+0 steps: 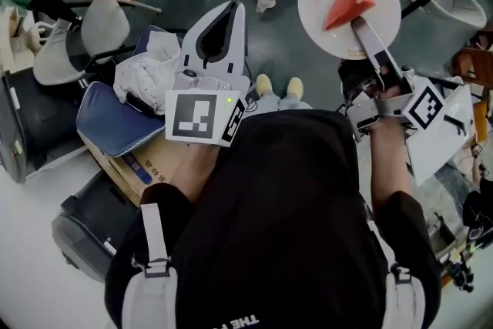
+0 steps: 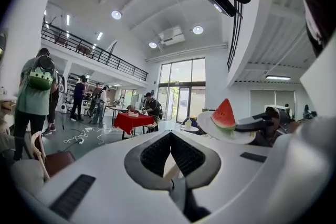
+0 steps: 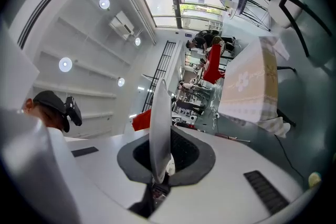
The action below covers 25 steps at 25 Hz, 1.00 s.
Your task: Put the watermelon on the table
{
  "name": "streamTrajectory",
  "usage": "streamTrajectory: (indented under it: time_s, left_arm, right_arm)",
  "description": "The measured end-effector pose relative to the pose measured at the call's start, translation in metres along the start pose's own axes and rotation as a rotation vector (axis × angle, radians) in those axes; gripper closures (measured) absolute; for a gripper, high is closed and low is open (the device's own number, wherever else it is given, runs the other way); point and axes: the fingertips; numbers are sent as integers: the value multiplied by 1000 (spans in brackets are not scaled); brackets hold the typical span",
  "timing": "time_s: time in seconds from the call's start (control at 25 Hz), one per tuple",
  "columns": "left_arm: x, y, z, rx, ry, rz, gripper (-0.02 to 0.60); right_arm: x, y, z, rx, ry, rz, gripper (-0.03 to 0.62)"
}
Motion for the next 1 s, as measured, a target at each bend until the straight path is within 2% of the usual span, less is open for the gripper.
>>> streamTrajectory:
  time_s: [0.24,0.52,1.0]
  left_arm:
    - [6,-3,-11,-27,23,21,571]
    - [12,0,-25,-14,32,15,571]
    - [3,-2,-39,-7,15,7,571]
  right_arm:
    - [-10,12,-1,-5,24,14,576]
    - [-18,26,-3,-9,37,20,576]
    - [-44,20,-9,17,6,-16,576]
Point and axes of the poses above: the fingertips, and each gripper's own axes: x backward along the fingers, z to its right, y out of its underside, and after that the axes turned 11 degrees about y, right-handed
